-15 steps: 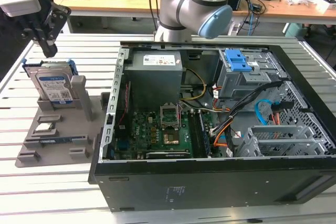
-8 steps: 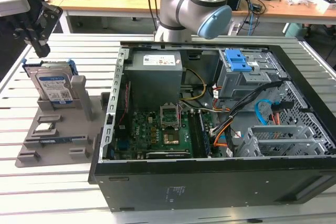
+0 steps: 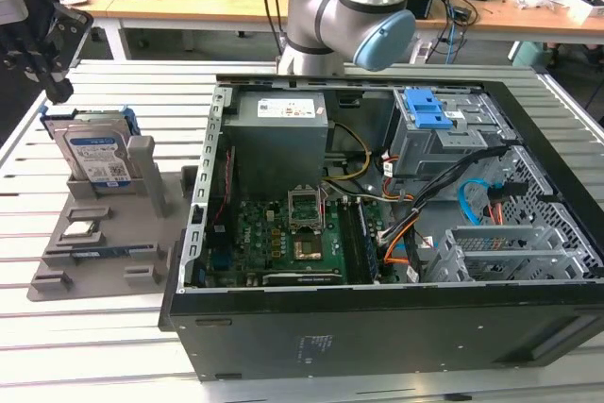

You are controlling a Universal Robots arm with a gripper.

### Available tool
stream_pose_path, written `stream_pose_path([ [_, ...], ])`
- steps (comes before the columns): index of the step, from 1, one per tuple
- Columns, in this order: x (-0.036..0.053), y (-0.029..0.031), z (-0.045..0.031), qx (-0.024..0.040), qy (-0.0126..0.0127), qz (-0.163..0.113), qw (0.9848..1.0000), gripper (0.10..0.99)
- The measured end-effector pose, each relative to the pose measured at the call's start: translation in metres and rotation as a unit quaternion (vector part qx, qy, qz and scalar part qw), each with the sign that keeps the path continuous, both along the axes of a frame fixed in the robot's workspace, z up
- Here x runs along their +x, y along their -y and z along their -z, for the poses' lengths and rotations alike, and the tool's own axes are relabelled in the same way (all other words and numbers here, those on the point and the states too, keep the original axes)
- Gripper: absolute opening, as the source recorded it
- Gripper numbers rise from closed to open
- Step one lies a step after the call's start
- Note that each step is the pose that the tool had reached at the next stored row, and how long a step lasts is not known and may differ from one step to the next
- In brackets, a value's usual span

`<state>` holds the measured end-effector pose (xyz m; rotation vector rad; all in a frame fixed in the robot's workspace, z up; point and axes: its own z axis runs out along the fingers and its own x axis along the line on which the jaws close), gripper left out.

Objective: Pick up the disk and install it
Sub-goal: 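Reach for the disk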

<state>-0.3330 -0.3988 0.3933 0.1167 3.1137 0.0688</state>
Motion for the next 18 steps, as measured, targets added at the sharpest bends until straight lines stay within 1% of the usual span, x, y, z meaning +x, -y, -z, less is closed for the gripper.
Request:
stream_pose_path([
  [16, -0.0272, 0.0, 0.0, 0.0, 0.0, 0.0, 1.0, 0.106],
  [18, -0.0325, 0.0, 0.0, 0.0, 0.0, 0.0, 1.0, 0.106],
])
